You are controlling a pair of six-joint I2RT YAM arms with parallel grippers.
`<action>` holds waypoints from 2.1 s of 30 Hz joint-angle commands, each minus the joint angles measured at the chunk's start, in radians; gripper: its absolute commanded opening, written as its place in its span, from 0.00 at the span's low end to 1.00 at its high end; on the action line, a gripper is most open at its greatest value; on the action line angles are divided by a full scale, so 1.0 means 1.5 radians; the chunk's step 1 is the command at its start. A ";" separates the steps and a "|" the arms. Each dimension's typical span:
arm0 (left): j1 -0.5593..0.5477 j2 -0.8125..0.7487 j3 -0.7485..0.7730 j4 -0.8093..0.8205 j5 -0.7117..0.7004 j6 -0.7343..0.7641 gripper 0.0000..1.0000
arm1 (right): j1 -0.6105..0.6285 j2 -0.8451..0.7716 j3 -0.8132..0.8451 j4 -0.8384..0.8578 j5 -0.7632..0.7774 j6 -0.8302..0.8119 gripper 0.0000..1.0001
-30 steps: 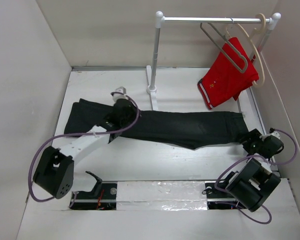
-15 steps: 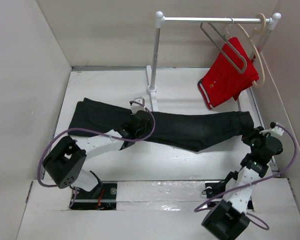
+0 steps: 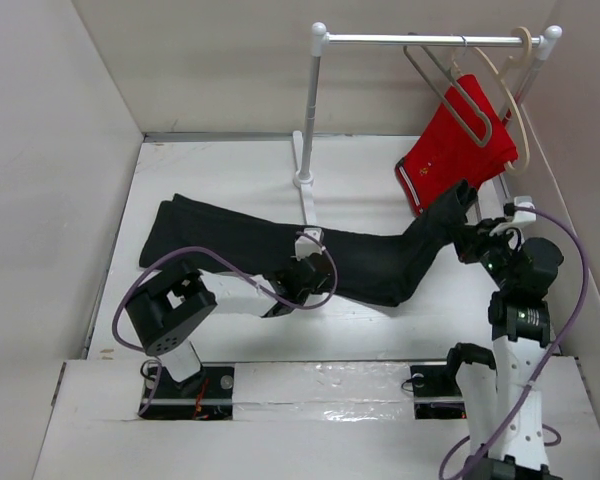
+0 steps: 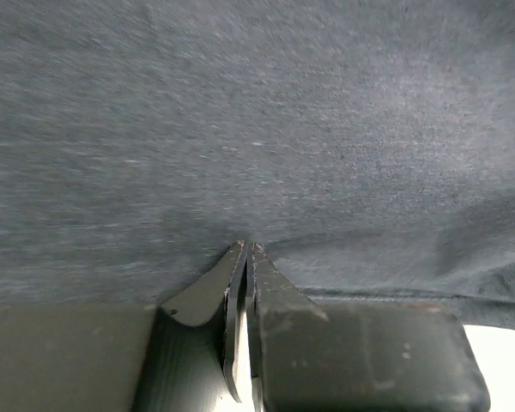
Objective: Place the trousers on the hanger
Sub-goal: Fold the trousers at the center of the board.
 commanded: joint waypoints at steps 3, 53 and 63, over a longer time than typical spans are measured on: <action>-0.008 0.039 -0.003 0.041 -0.024 -0.019 0.00 | 0.101 -0.015 0.127 0.014 0.049 0.026 0.00; -0.131 -0.821 -0.046 -0.350 -0.286 -0.021 0.51 | 0.733 0.616 0.595 0.211 0.296 -0.056 0.00; -0.125 -0.891 0.041 -0.463 -0.398 -0.027 0.47 | 0.860 0.998 0.800 0.260 0.222 -0.052 0.13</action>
